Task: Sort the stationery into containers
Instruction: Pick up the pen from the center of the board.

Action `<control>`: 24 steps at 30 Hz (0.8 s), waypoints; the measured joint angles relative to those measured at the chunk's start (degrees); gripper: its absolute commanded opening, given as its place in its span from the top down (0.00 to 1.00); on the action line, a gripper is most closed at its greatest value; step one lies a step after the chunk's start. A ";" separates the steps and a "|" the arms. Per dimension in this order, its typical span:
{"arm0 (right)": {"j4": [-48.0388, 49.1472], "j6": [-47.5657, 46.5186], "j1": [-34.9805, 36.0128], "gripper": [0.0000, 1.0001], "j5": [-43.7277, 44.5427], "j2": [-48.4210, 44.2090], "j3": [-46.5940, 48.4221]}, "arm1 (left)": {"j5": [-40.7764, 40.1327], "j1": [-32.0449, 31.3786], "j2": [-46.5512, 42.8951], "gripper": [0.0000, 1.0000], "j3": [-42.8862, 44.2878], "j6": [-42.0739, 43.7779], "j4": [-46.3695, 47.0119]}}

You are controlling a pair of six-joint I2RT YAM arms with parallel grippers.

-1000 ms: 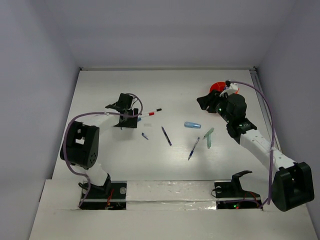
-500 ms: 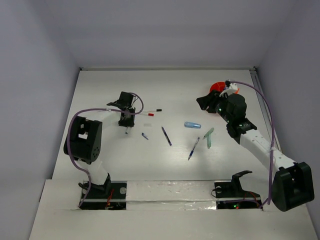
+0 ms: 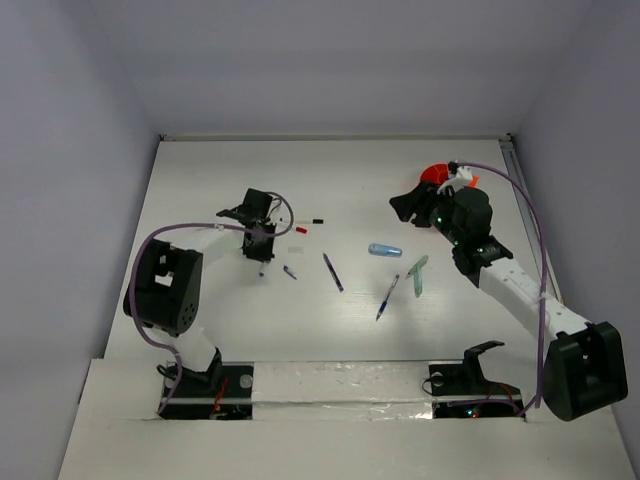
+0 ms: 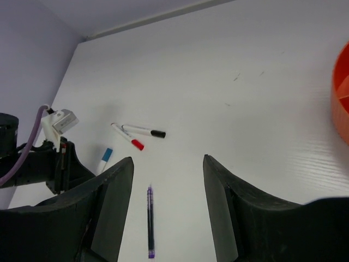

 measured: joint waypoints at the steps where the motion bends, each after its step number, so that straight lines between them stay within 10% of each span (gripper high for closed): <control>1: 0.35 0.09 0.00 0.37 -1.16 0.39 0.00 | 0.79 -0.48 -0.81 1.00 -0.42 0.00 -0.63; 13: 15.02 8.28 3.98 0.01 -26.86 11.47 -0.52 | 16.37 -3.28 -32.85 1.00 -9.97 -3.56 7.10; 24: 23.30 10.45 10.80 0.00 -33.27 18.32 0.02 | 26.27 -13.07 -32.02 1.00 -16.09 -13.22 22.05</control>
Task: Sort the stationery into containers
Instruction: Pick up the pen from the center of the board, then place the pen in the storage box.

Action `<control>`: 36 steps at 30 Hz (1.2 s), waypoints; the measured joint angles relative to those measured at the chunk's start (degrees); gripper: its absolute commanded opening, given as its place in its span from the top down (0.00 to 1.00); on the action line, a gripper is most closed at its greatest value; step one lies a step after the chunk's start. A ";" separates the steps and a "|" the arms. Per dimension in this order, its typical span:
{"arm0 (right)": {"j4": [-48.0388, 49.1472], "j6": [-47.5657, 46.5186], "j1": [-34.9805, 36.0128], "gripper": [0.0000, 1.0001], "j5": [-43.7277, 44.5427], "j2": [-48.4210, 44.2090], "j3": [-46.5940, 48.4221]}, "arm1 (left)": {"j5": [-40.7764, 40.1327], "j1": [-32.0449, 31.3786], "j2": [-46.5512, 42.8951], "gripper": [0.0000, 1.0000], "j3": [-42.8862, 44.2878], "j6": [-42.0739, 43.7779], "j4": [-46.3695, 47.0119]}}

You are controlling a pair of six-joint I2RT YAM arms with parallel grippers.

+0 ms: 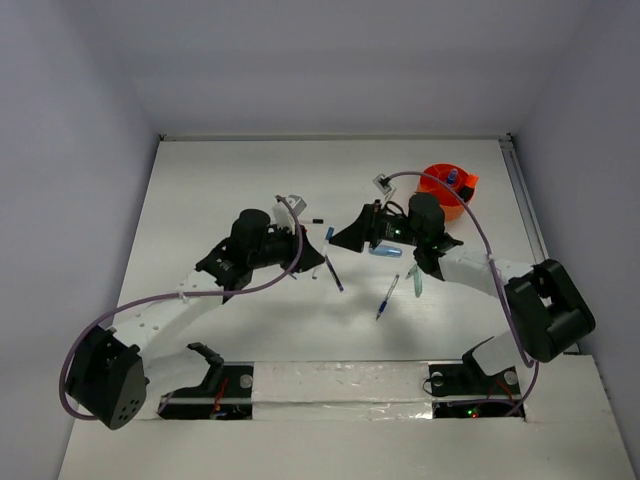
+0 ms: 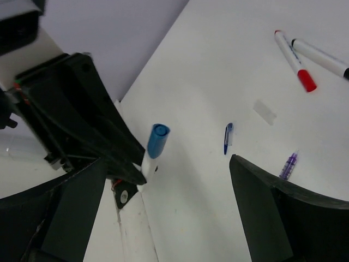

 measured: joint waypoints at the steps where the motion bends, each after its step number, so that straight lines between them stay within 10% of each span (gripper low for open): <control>1: -0.48 -0.28 0.61 0.00 0.20 0.85 0.35 | 0.09 -0.50 0.13 1.00 -0.02 -0.52 1.18; 7: -1.16 -1.22 2.84 0.11 0.55 3.17 1.79 | 0.20 -2.16 0.68 1.00 -0.20 -3.02 7.61; 21: 1.03 -0.09 3.80 0.91 0.81 5.81 2.69 | -1.29 -4.74 4.66 1.00 -1.16 -3.69 11.32; 27: -0.90 -2.12 4.24 1.00 5.22 4.13 2.10 | -1.73 -5.01 4.70 0.45 -1.88 -4.02 12.59; 36: -11.91 -10.23 4.02 0.99 31.34 -8.50 1.27 | -4.46 -7.56 -3.50 0.24 -8.76 -5.60 15.30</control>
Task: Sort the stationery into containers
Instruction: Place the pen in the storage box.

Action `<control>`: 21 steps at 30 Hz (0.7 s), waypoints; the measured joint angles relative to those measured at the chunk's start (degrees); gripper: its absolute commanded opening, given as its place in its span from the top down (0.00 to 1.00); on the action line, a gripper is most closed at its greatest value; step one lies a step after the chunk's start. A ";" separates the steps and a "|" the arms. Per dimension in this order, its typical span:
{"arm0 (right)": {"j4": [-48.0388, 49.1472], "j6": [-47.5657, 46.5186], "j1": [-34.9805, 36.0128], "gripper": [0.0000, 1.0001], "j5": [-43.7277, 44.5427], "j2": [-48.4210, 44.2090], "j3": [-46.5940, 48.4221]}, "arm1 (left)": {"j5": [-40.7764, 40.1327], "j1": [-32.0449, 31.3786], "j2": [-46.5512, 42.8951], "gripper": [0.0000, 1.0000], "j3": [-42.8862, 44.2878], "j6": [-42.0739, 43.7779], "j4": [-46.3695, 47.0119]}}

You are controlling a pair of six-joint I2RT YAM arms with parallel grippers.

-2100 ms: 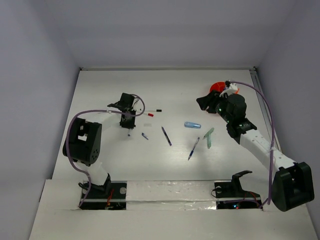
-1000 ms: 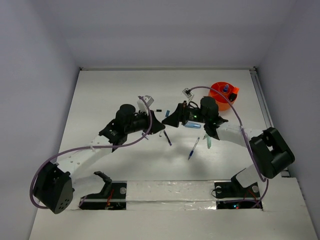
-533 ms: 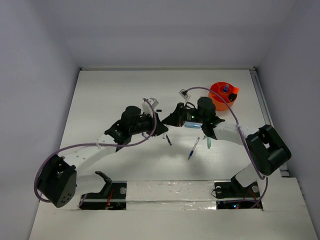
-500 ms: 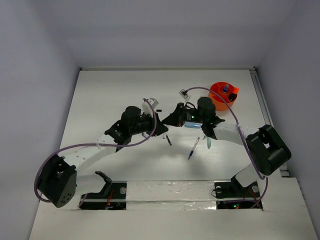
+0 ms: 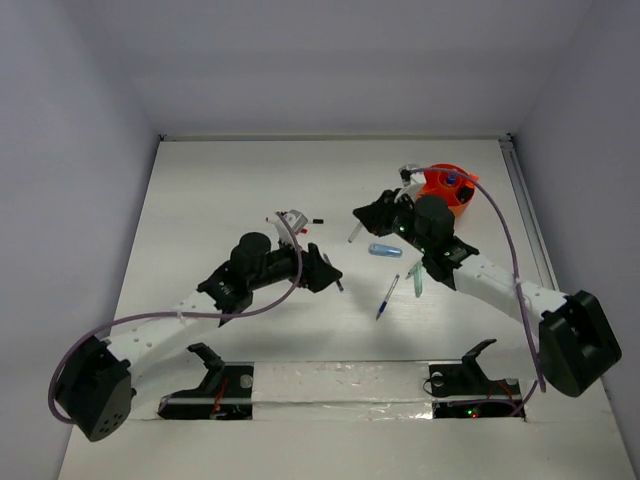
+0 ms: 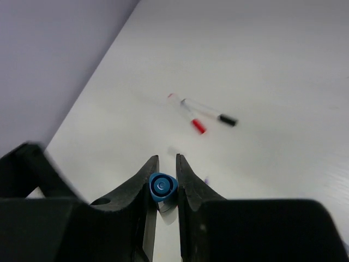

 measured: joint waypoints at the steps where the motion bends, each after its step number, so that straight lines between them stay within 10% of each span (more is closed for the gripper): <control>1: -1.27 -1.09 0.00 0.99 3.76 -1.46 0.02 | -0.33 -0.17 -1.77 0.22 -0.74 -0.15 0.31; 8: -7.52 -12.13 -5.40 0.99 32.44 -2.49 3.98 | -4.55 -0.74 -11.58 0.13 -5.51 -0.81 5.18; 21: -8.22 -20.61 -17.00 0.98 49.24 6.95 11.08 | -10.95 -0.96 -17.35 0.05 -14.34 -2.47 7.23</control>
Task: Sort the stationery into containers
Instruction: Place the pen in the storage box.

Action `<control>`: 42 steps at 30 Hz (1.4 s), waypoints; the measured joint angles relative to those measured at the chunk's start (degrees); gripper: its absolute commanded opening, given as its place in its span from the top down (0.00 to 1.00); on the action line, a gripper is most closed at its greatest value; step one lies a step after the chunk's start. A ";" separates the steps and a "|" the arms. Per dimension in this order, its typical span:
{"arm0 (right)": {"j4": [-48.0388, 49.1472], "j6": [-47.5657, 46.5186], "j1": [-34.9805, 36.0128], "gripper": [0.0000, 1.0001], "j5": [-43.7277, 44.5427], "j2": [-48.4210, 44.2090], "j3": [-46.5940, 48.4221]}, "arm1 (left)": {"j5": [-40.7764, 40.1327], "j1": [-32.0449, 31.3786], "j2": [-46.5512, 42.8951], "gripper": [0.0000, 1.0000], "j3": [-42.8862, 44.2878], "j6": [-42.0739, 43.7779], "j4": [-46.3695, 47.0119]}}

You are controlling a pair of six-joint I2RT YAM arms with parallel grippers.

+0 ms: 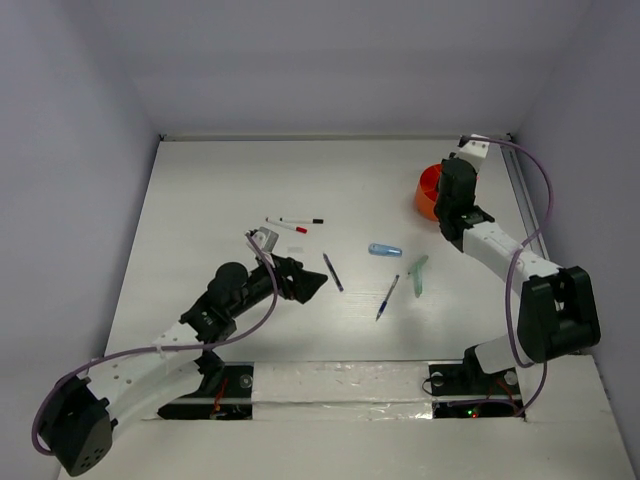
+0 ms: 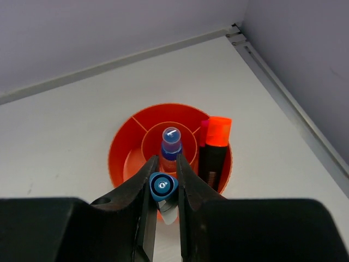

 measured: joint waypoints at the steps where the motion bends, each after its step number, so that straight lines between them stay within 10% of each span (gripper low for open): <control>1: 0.37 -0.76 0.02 0.97 0.72 0.81 0.15 | -0.13 0.00 -0.22 0.04 -0.17 -0.26 0.37; 17: 7.63 -3.82 0.02 0.93 4.74 9.53 0.83 | 0.72 0.00 -4.70 0.05 -3.74 -3.56 2.58; 24: 7.78 -2.80 0.02 0.53 4.74 10.23 0.83 | -0.55 0.00 -4.55 0.05 -3.74 -3.61 1.95; 42: -4.13 1.88 0.02 0.01 -1.53 0.31 1.38 | -9.81 0.00 7.10 0.10 7.13 -2.75 -4.15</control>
